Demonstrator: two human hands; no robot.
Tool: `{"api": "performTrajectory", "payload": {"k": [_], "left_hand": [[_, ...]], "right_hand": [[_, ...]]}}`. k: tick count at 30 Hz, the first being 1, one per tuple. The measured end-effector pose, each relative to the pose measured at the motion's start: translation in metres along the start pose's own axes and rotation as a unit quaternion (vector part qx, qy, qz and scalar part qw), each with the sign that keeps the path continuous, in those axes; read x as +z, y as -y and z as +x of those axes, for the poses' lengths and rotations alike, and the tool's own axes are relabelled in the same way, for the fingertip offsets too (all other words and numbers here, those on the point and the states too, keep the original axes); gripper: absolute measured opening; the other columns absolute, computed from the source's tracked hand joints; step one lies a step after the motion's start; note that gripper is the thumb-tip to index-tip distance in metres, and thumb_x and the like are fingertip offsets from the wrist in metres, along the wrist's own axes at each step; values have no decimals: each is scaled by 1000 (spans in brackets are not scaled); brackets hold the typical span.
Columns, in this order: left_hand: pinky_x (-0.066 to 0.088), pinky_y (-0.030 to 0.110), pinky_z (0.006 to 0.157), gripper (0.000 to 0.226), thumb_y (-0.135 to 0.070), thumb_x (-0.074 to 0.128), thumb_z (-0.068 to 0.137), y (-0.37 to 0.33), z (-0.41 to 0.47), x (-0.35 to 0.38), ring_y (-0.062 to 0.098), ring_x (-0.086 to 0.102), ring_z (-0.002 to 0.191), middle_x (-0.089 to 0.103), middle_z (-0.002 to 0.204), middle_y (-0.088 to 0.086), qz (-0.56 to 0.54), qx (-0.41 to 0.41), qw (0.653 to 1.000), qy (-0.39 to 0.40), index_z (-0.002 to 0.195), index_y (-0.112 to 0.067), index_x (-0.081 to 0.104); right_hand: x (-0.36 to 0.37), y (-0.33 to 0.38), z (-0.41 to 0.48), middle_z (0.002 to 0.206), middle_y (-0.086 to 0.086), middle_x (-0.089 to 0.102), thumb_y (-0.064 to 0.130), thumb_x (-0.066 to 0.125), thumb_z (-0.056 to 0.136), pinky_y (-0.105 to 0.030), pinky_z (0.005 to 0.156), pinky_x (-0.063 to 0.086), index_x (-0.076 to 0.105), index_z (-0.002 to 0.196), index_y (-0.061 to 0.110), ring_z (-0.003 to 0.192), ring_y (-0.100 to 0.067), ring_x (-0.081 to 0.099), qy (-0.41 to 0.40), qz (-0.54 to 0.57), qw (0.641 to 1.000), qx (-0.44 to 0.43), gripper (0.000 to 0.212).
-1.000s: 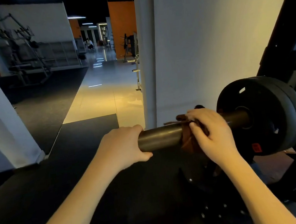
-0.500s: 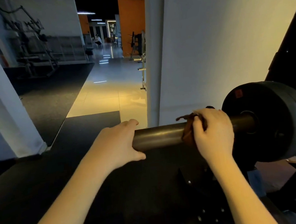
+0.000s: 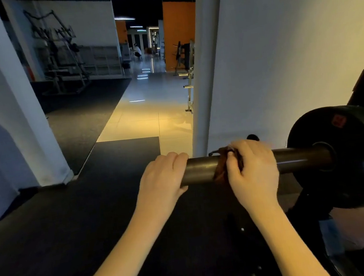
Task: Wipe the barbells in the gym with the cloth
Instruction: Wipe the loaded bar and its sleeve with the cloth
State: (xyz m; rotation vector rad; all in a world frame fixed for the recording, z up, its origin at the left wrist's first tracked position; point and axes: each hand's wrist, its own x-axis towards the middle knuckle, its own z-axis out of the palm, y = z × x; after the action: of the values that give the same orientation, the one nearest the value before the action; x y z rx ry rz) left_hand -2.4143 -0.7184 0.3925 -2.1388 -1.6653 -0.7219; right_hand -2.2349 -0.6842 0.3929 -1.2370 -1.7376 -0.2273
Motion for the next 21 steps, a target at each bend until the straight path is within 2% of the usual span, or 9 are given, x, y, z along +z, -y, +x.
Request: {"api": "performTrajectory", "payload": {"k": [3,6,8,10,14,15,17,19,21], "left_hand": [[54,40,78,73,-18,91,54,0,-2,-3,26,64,94,63,107,8,-33,8,999,28,119,-11,60],[32,29,108,74,-30,71,84,7,-8,-14,12,40,128,41,141,-6,-117,-4,989,87,148,-25,34],[22,25,111,67,-35,58,94,10,-11,-24,5,28,135,29,148,-15,-195,-39,973,120,151,-34,23],[23,27,113,57,-35,48,98,4,-11,-30,4,26,137,28,149,-18,-266,-82,954,110,150,-37,23],[22,33,118,60,-46,39,96,-19,0,-36,1,21,141,23,155,-17,-280,-85,954,60,151,-35,20],[19,35,119,61,-50,35,94,-26,4,-36,1,19,141,22,156,-16,-269,-66,959,62,152,-34,19],[12,41,121,63,-55,25,92,-39,10,-33,2,17,143,20,157,-14,-196,-22,976,93,152,-35,18],[6,43,120,59,-55,26,96,-49,15,-25,6,21,142,24,155,-13,-101,-4,988,115,151,-35,20],[9,44,120,51,-51,32,99,-55,19,-22,10,34,136,35,148,-11,-70,-25,992,104,146,-32,30]], "right_hand": [[5,11,-4,105,2,68,34,41,92,-35,99,41,67,106,17,100,-15,59,62,24,995,-74,34],[-4,-3,1,105,4,69,41,39,93,-32,107,29,66,111,20,102,-16,61,77,0,994,-72,39],[-3,5,3,100,2,69,46,34,94,-36,108,30,67,111,19,99,-19,63,67,-16,997,-18,46],[2,23,5,103,1,70,51,29,94,-38,108,34,65,118,17,101,-18,63,92,-12,996,-3,55],[-17,19,17,140,8,54,70,15,85,-25,116,6,43,144,28,132,-7,43,244,64,967,-33,77],[-27,10,21,147,10,46,75,16,84,-25,118,3,37,147,31,137,-4,35,289,102,951,-33,79],[-50,-10,32,154,13,34,82,36,79,-30,120,7,28,149,36,140,-3,27,379,136,915,-4,84],[-68,-32,46,157,13,26,69,59,74,-36,121,13,22,151,37,142,-9,22,435,79,897,18,91],[-71,-48,57,160,10,19,56,73,76,-43,122,7,17,153,36,147,-13,14,462,-49,886,3,97]]}}
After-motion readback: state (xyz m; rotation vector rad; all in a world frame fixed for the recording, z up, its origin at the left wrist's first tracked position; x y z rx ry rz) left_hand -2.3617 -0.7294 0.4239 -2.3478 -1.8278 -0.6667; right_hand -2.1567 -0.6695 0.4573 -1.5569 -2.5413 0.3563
